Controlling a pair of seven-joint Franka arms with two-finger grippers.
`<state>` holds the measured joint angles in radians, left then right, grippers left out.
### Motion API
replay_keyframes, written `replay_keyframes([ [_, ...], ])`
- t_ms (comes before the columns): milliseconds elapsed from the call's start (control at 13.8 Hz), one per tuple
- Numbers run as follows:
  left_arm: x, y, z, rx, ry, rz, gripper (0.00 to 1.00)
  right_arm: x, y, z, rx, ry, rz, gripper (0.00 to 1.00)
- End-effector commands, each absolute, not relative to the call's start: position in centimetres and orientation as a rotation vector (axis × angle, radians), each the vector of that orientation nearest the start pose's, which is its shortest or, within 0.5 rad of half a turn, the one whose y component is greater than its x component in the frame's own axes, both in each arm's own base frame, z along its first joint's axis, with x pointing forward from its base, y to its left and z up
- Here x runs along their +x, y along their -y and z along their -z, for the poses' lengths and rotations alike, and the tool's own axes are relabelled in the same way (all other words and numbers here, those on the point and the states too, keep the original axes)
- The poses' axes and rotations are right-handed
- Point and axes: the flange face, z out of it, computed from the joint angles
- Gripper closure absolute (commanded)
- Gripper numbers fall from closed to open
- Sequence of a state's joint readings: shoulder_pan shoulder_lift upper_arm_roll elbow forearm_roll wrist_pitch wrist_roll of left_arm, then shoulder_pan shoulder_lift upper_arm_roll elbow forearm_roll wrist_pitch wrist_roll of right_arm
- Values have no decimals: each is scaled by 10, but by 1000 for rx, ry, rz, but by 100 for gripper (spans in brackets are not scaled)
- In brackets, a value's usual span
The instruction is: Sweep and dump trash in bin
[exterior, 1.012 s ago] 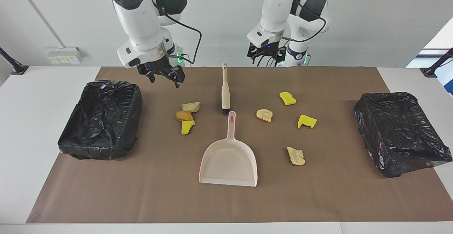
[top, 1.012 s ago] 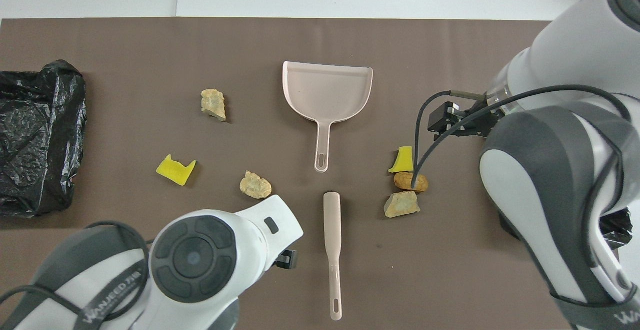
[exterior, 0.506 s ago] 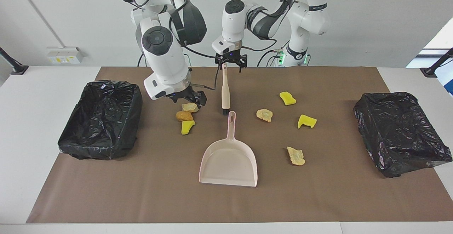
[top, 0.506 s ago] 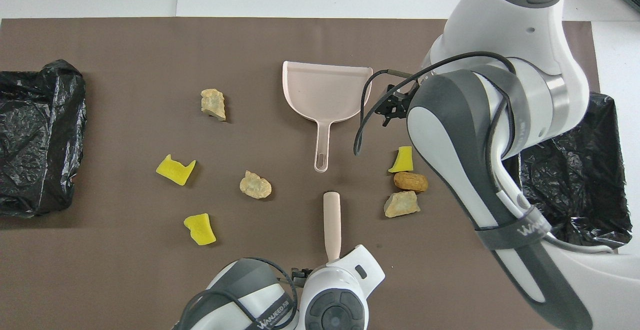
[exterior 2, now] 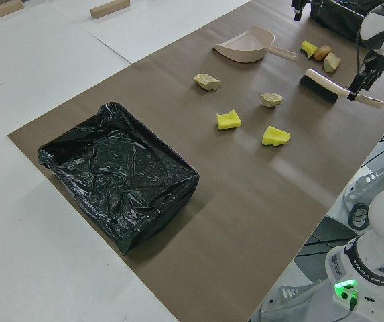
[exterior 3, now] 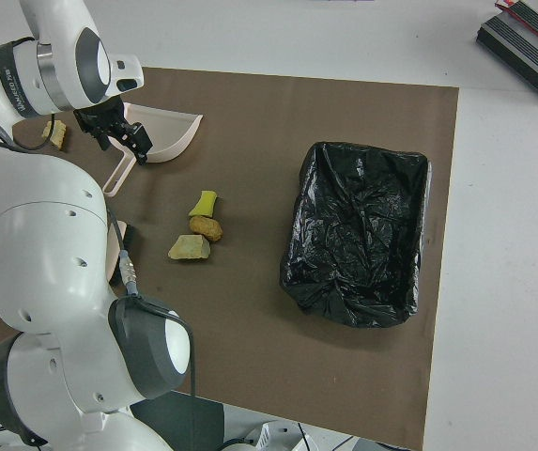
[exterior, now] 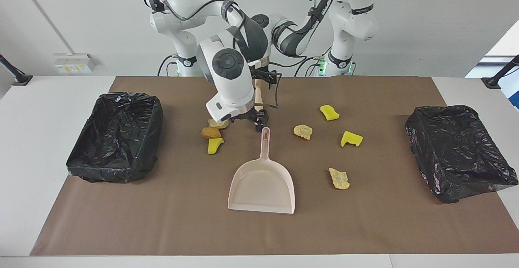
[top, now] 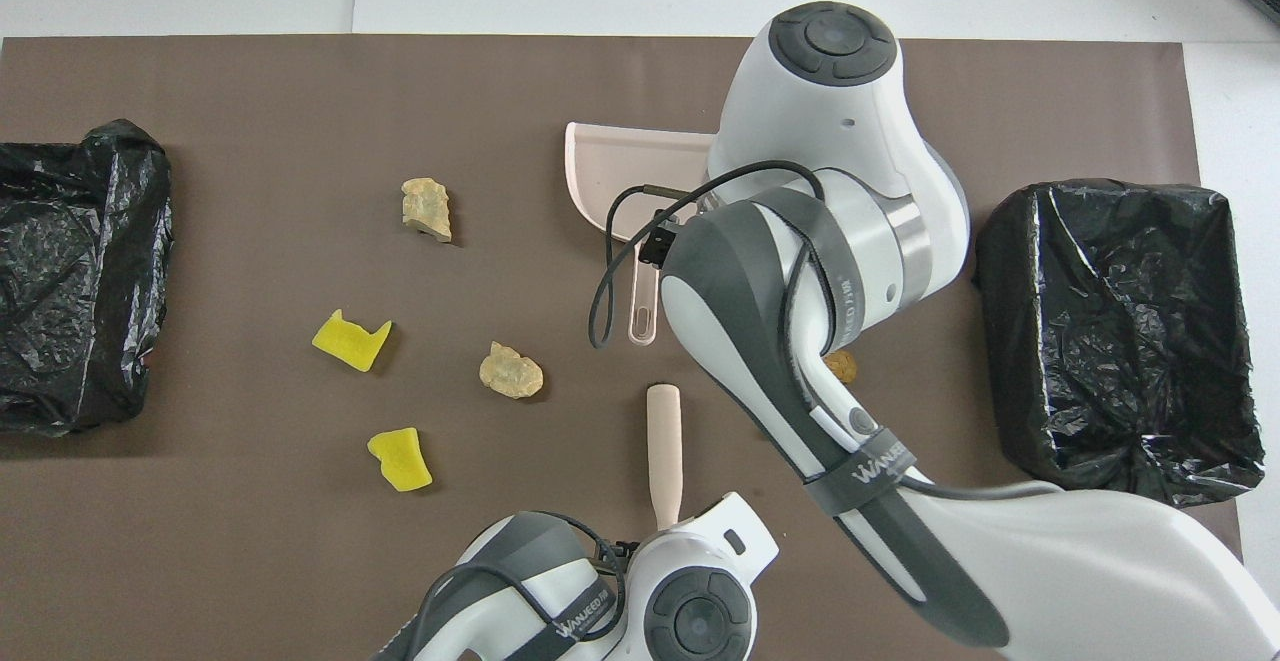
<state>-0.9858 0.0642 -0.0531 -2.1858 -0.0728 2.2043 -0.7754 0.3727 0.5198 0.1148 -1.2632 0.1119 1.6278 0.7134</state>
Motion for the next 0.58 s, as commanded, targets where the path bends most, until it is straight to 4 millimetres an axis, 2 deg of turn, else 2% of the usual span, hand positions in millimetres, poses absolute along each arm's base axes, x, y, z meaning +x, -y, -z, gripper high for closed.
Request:
replay_keyframes([
  [0,266,466,-358,-3133,-330,-126,23,627,-329,-417,-3035,-419,-322,0],
  [289,257,466,-352,-3138,-312,-178,23,614,-368,-384,-3059,-393,-287,0],
  [361,258,466,-352,-3144,-298,-185,25,618,-361,-383,-3075,-391,-266,0],
  [506,256,464,-351,-3130,-300,-199,37,617,-364,-376,-3057,-388,-243,0],
])
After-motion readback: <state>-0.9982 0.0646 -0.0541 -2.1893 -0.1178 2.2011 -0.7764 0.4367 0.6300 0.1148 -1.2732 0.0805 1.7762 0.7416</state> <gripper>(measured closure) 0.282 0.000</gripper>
